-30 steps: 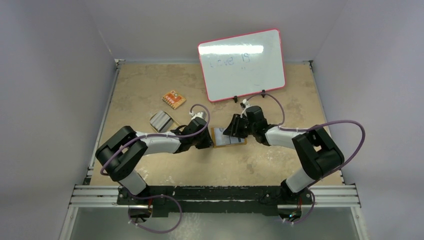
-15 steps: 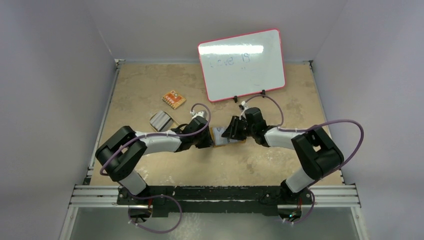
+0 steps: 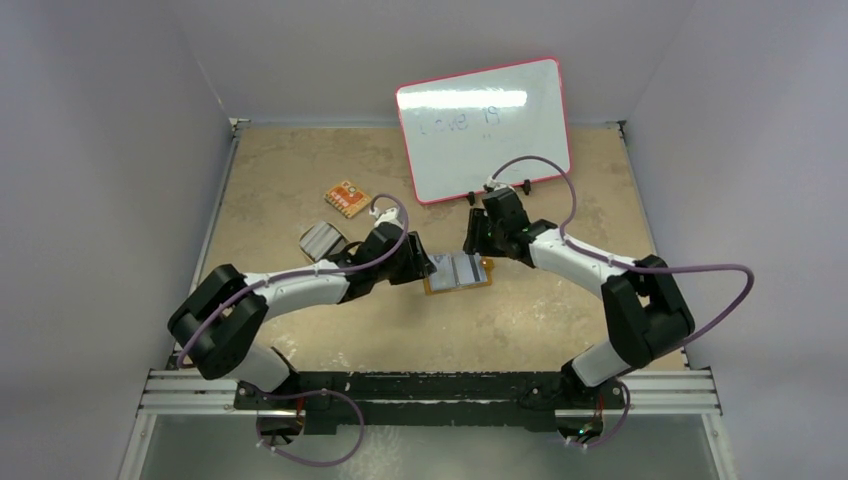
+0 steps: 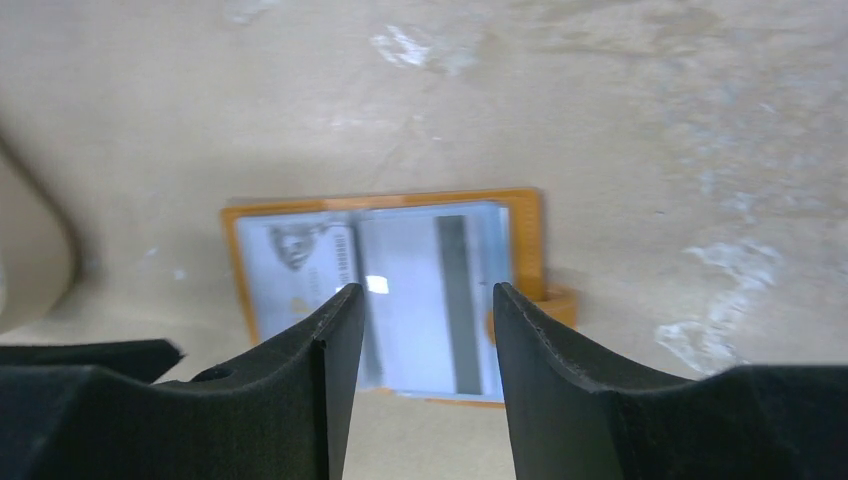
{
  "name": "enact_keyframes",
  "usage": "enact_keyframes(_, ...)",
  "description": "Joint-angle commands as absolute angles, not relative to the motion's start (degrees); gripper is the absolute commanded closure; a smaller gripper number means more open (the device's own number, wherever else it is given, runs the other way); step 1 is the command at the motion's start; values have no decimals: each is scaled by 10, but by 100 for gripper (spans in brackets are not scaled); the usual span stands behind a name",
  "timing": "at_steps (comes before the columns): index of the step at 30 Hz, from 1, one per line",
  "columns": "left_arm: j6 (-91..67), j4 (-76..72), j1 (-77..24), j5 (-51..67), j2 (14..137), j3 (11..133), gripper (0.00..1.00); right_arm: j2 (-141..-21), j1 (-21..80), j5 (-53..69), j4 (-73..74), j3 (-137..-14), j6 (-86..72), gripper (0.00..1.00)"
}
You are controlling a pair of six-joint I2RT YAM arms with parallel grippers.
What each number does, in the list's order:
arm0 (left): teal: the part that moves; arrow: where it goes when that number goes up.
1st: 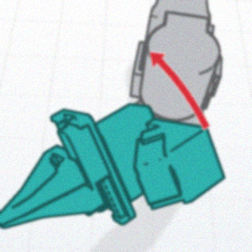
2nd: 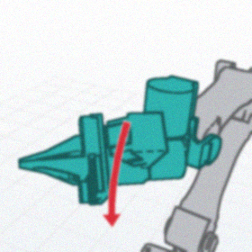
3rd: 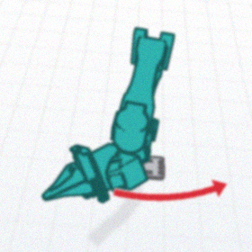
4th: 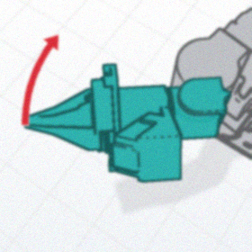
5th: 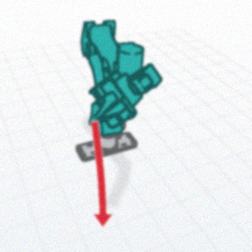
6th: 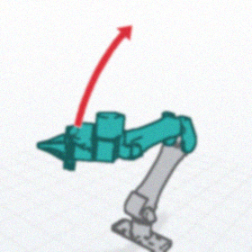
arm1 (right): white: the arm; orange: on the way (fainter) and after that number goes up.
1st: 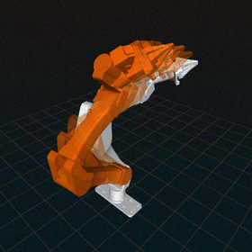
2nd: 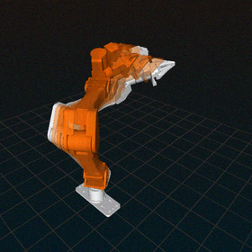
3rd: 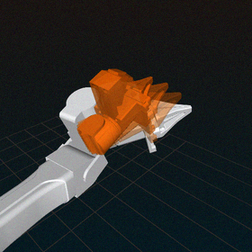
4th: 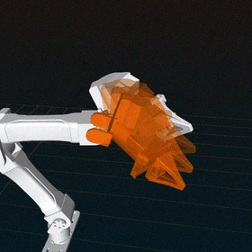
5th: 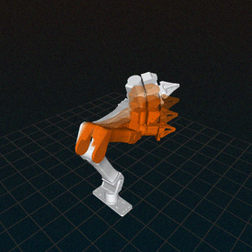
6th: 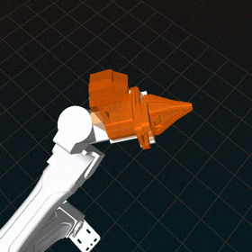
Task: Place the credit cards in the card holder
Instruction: Insert the credit card into the card holder, then close the card holder at the center of the board.
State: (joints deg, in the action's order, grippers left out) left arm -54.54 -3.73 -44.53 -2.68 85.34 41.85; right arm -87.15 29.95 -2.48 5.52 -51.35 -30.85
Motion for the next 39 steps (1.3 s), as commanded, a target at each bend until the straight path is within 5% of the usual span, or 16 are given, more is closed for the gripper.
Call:
enact_keyframes(1,-550,-65,-436,-18,867,424,50,-897,299,-121,135,-542,-286,47)
enact_keyframes(8,-545,-85,-432,-18,883,410,46,-919,299,-139,145,-547,-277,39)
enact_keyframes(16,-547,-93,-432,-9,912,420,44,-933,299,-124,124,-535,-276,51)
enact_keyframes(24,-560,-98,-432,6,927,427,43,-914,299,-67,82,-496,-296,84)
enact_keyframes(39,-628,-186,-432,76,904,431,43,-905,299,-11,11,-432,-341,93)
